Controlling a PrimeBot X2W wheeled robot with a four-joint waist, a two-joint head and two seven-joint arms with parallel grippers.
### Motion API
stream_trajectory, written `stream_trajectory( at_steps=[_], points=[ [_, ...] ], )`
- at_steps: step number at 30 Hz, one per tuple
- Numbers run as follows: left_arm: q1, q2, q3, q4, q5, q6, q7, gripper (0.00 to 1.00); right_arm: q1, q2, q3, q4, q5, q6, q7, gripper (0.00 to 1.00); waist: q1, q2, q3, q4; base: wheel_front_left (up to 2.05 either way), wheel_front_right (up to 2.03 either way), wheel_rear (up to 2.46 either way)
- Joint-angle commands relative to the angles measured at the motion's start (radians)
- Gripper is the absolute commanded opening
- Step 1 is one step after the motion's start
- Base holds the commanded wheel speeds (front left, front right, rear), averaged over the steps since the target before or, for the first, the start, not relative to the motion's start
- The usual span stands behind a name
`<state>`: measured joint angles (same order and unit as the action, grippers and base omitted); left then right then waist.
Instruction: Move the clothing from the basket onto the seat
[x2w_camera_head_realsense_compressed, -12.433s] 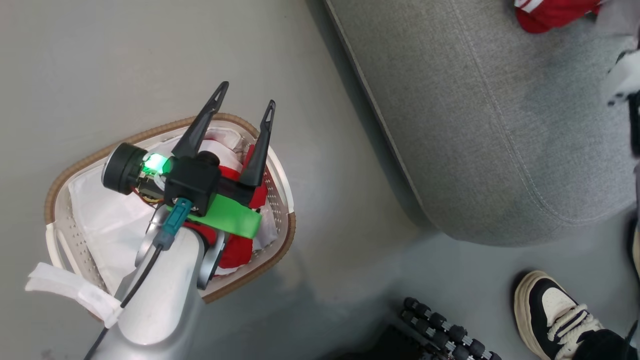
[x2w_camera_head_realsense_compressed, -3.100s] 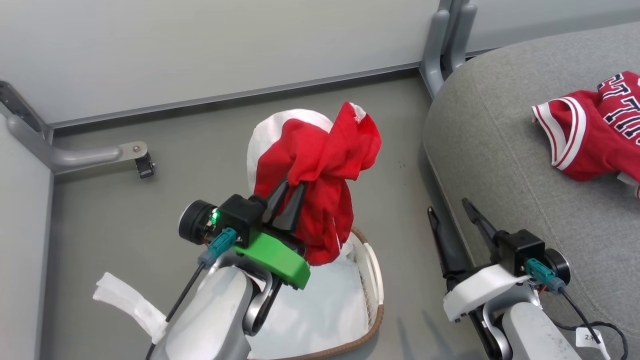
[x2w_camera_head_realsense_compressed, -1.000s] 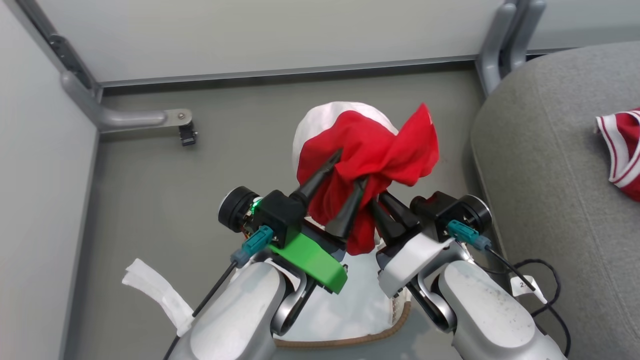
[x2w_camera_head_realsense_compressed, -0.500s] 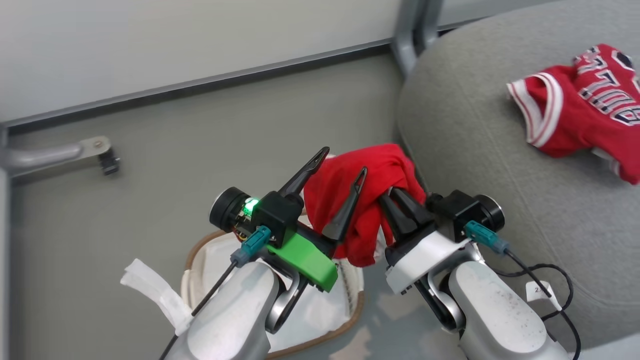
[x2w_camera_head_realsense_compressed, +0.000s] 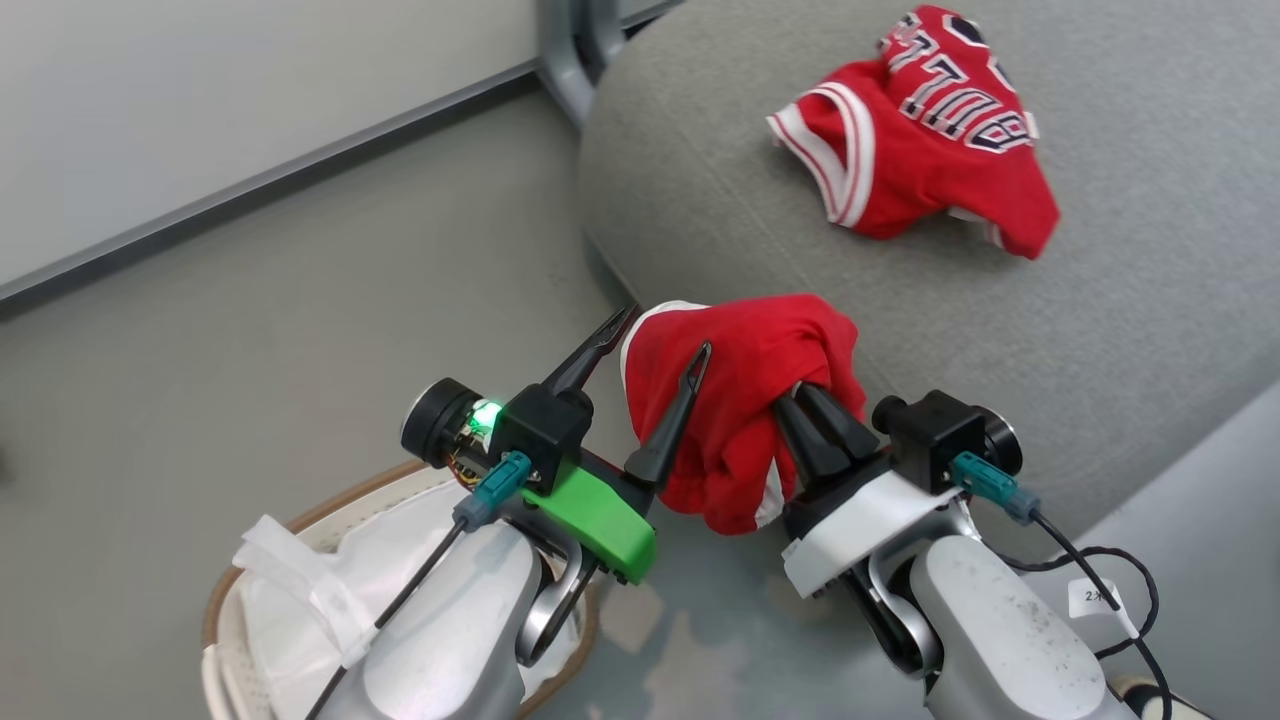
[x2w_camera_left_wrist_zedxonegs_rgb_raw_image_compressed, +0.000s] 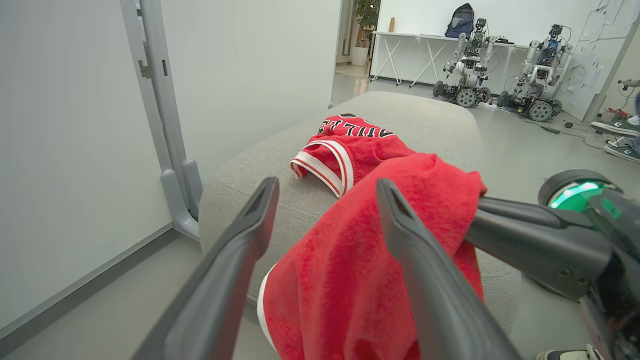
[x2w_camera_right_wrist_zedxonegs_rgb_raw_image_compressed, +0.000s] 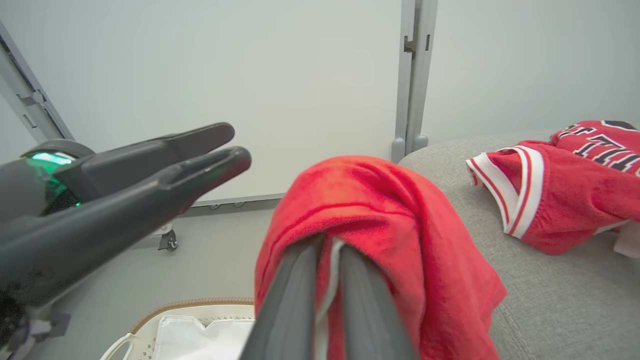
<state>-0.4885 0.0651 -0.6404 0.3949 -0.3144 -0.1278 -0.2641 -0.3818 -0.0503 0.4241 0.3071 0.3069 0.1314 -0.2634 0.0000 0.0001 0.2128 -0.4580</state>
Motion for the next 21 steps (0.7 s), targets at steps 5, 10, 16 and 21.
stream_trajectory(
  at_steps=[5, 10, 16, 21],
  points=[
    [-0.007, 0.005, 0.006, 0.011, 0.001, -0.003, 0.000, 1.00, 0.021, -0.002, -0.020, -0.004, -0.025, -0.001, -0.002, 0.00, 0.0000, -0.0001, 0.026, -0.089, 0.00, 0.00, 0.00],
    [0.004, 0.015, 0.013, 0.018, 0.004, -0.004, 0.000, 1.00, -0.025, -0.008, -0.056, 0.001, -0.067, -0.001, -0.002, 0.00, 0.0000, -0.0001, 0.038, -0.086, 0.00, 0.00, 0.00],
    [0.017, 0.028, 0.042, 0.020, 0.020, -0.004, 0.000, 1.00, -0.151, -0.090, -0.125, -0.012, -0.109, -0.001, -0.002, 0.00, 0.0000, -0.0001, 0.069, -0.068, 0.00, 0.00, 0.00],
    [0.023, 0.040, 0.073, 0.024, 0.034, -0.004, 0.000, 1.00, -0.308, -0.187, -0.160, 0.016, -0.140, -0.001, -0.002, 0.00, 0.0000, -0.0001, 0.103, -0.055, 0.00, 0.00, 0.00]
  ],
)
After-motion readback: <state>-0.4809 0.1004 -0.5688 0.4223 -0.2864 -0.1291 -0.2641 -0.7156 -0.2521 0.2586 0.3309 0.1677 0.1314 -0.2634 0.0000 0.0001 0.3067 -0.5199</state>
